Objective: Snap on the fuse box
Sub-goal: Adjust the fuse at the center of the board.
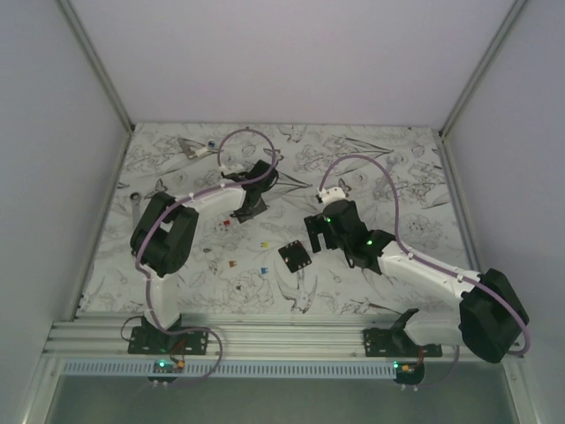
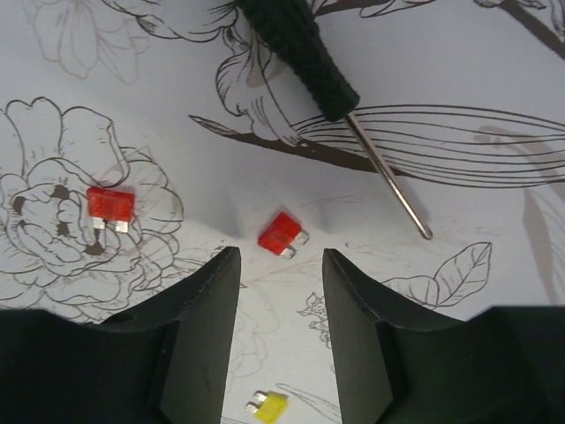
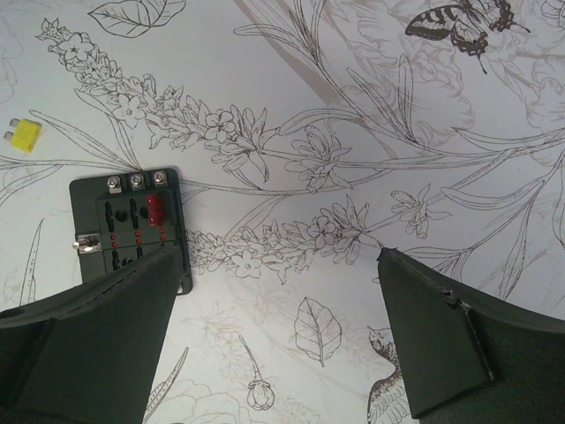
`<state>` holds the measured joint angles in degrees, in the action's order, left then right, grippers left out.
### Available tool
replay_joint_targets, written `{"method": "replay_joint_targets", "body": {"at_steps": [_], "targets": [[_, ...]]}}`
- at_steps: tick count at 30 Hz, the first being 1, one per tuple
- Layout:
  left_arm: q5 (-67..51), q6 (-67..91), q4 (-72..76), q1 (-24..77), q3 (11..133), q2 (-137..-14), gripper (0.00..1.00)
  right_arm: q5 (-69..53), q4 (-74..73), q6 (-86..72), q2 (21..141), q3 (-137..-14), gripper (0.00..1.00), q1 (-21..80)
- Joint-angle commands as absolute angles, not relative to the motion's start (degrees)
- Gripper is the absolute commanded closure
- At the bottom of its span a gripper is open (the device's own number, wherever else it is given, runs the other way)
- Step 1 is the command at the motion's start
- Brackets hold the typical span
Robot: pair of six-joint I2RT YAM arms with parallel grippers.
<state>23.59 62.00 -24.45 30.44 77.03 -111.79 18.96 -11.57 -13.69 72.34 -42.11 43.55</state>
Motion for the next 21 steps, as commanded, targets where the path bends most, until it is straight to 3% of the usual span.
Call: {"method": "replay_joint_targets", "body": {"at_steps": [1, 10, 21], "targets": [[26.5, 64.5, -27.2, 30.9, 79.4, -114.7, 0.54, 18.8, -9.2, -12.7, 72.7, -42.2, 0.00, 42.9], [26.1, 65.3, -28.7, 30.6, 80.3, -116.5, 0.61, 18.5, -8.9, -12.6, 73.1, -41.9, 0.00, 42.8], [22.2, 59.6, -29.3, 30.6, 76.5, -114.0, 0.82, 18.4, -8.9, -12.5, 72.9, -41.8, 0.00, 42.8]]}}
